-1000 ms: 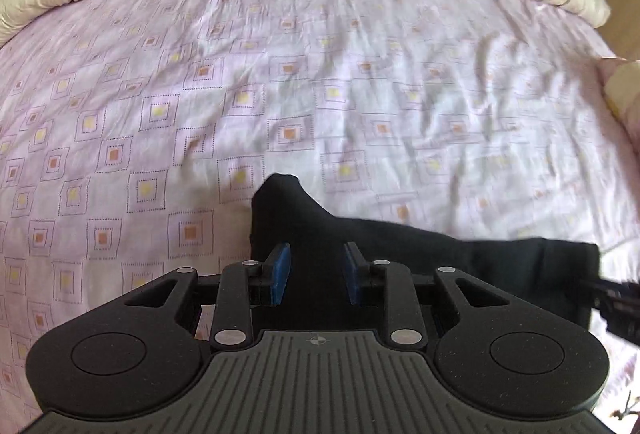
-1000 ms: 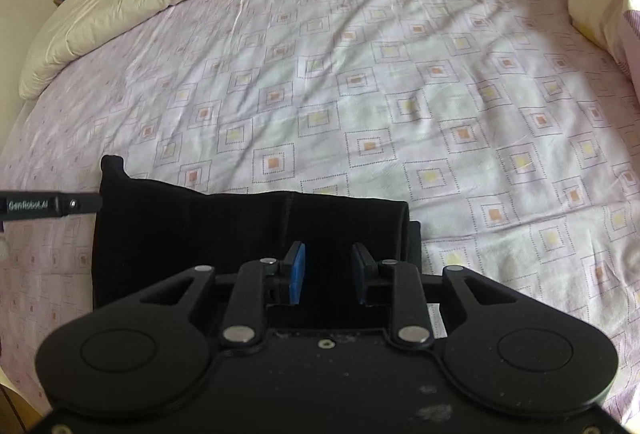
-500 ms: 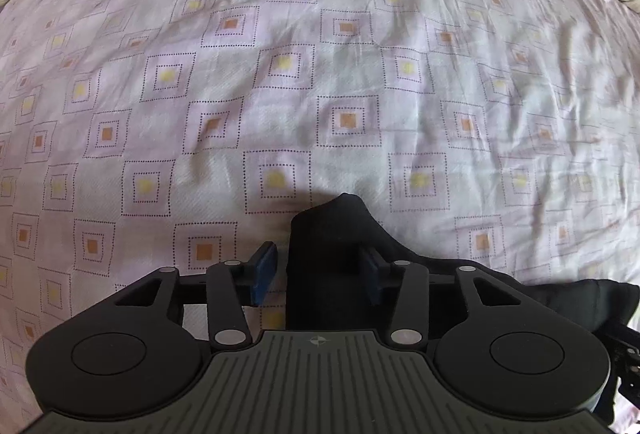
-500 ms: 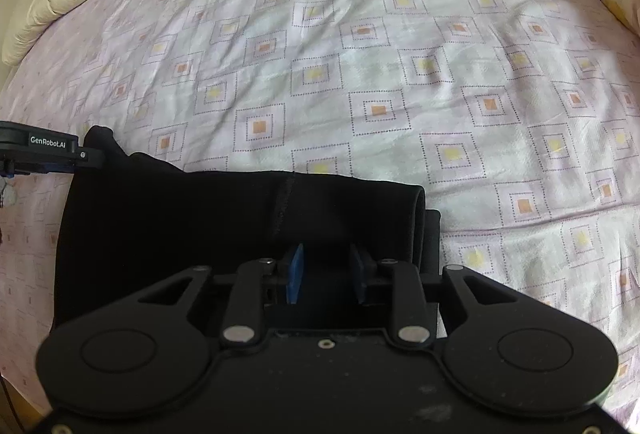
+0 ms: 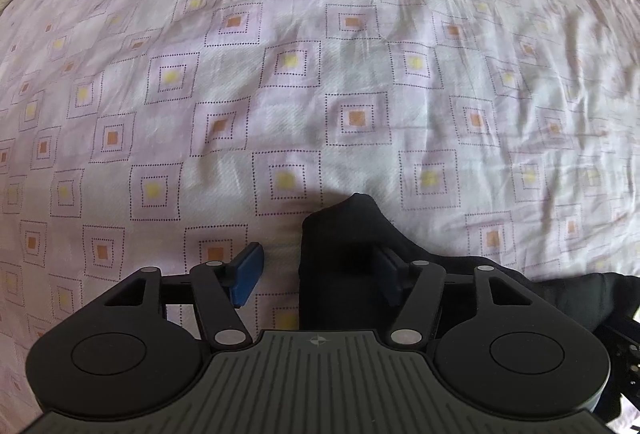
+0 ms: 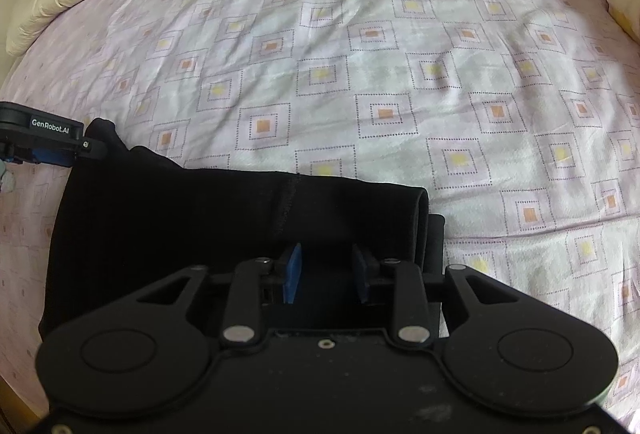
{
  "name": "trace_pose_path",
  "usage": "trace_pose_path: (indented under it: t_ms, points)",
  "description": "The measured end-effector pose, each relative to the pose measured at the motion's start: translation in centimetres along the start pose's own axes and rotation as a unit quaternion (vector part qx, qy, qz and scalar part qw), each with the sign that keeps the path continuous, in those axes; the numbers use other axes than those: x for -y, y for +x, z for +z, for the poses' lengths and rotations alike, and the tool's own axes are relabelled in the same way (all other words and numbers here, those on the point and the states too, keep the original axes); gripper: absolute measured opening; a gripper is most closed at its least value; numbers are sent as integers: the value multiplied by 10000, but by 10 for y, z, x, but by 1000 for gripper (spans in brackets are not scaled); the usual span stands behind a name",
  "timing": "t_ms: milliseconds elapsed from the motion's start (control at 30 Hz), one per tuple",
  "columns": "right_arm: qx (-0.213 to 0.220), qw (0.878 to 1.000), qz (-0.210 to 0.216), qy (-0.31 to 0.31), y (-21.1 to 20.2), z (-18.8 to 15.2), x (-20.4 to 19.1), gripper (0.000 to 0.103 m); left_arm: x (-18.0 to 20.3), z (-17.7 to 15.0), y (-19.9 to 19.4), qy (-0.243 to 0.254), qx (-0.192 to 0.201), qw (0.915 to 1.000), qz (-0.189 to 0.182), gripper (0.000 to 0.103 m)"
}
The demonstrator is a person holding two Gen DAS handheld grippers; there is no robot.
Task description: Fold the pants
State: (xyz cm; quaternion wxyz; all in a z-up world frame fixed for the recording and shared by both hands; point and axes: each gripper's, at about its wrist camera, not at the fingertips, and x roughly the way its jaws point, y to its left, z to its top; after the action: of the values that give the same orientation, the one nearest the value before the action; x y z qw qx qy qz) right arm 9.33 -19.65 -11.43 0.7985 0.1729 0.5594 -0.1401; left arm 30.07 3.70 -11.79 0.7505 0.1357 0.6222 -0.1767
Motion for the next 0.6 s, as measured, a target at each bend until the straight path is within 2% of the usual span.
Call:
trace_pose_path:
  t_ms: [133,300,500,600]
  points:
    - [13,10000,-25,-34,-1,-1,-1,31,-1,-11,-25,99,276,9995,-93,56]
    - [172,9996,-147,-195,-5,-9,-6,32,4,-58,-45,420,470,9976,-279,56]
    - [252,9988,-158,-388,-12,-27,-13,42,7,-118,-33,569,168,9975,-373,58]
    - [294,9982,-102,-516,-17,-43,-16,45,6,-138,-31,470,236,9978,-408,58]
